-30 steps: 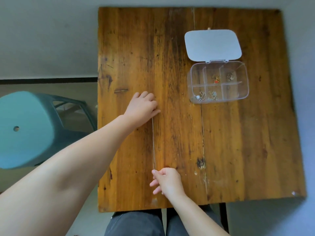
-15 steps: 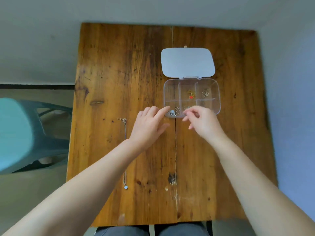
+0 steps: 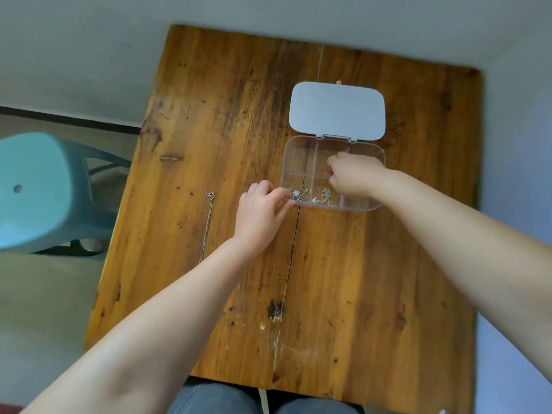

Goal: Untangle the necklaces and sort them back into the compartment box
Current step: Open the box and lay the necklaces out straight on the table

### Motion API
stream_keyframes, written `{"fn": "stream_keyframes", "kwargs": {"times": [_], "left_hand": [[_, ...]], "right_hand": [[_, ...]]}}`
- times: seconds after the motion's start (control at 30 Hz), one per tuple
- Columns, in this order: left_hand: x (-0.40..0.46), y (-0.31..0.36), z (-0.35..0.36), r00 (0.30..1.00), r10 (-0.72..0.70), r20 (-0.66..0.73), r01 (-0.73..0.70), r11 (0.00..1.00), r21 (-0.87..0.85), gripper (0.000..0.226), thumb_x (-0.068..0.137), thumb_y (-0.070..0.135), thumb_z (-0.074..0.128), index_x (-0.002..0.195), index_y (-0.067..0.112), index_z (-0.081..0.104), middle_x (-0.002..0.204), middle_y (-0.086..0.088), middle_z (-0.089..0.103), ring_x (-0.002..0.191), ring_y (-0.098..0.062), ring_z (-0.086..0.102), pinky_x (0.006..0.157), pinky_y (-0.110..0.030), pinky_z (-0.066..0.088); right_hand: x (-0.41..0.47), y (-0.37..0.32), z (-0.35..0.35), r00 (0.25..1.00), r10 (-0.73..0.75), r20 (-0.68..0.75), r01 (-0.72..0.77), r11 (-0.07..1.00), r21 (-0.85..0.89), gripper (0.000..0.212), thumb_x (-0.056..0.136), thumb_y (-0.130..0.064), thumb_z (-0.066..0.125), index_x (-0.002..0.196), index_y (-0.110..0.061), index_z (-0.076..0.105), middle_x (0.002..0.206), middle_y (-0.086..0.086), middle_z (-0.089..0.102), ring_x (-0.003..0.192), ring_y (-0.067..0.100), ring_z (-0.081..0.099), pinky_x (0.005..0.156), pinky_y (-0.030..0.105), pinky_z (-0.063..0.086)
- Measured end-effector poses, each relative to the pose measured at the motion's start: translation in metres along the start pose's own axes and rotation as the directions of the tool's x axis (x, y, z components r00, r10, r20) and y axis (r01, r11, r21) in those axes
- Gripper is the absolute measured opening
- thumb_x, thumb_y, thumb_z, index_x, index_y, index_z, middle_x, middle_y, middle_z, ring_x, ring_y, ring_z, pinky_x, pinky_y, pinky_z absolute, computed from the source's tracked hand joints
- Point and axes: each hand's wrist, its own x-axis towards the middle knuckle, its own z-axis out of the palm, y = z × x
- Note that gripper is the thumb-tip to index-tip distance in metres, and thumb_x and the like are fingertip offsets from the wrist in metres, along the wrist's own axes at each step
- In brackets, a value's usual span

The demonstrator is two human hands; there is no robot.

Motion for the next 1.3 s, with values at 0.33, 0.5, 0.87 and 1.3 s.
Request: {"fn": "stream_keyframes", "kwargs": {"times": [0.33,0.5,0.87,1.3], "left_hand": [[0.0,0.001,0.001,1.0,-0.001,-0.024,0.001,1.0,0.012,0.017,0.09,0.028,0.059,0.101,0.018,0.067,0.091,-0.005,0.059,0.09,-0.024,0.051,0.076,-0.033,0.034],[0.001,0.005,-0.004,1.0,-0.017,0.021,0.016,1.0,0.013,0.018,0.091,0.028,0.057,0.103,0.018,0.066,0.096,-0.004,0.057,0.095,-0.023,0.049,0.078,-0.03,0.032],[0.019,0.052,-0.075,0.931,0.163,0.327,0.086,0.772,-0.63,0.022,0.094,0.031,0.05,0.09,0.019,0.069,0.082,0.009,0.069,0.073,0.002,0.057,0.072,-0.017,0.042],[0.063,-0.039,-0.101,0.7,0.123,0.704,0.008,0.984,-0.18,0.041,0.088,0.049,0.054,0.057,0.021,0.053,0.051,0.012,0.049,0.048,-0.004,0.045,0.051,-0.017,0.039]], "right_hand": [[0.017,0.004,0.002,0.999,-0.019,-0.046,0.025,0.991,0.135,0.016,0.092,-0.031,0.055,0.099,-0.017,0.058,0.093,0.005,0.063,0.077,0.021,0.058,0.064,0.034,0.051],[-0.004,0.005,-0.007,0.977,0.044,-0.206,0.063,0.873,0.484,0.007,0.091,-0.025,0.06,0.096,-0.02,0.062,0.097,0.001,0.063,0.084,0.017,0.06,0.065,0.022,0.047],[-0.09,-0.035,-0.048,0.921,0.148,-0.361,0.283,0.384,0.879,0.007,0.095,-0.018,0.053,0.098,-0.015,0.058,0.079,-0.004,0.069,0.059,0.001,0.063,0.054,0.013,0.052],[-0.146,-0.178,0.095,0.805,0.406,0.433,-0.317,-0.321,0.892,0.019,0.095,-0.027,0.054,0.087,-0.012,0.064,0.064,-0.001,0.062,0.048,0.006,0.052,0.04,0.018,0.039]]}}
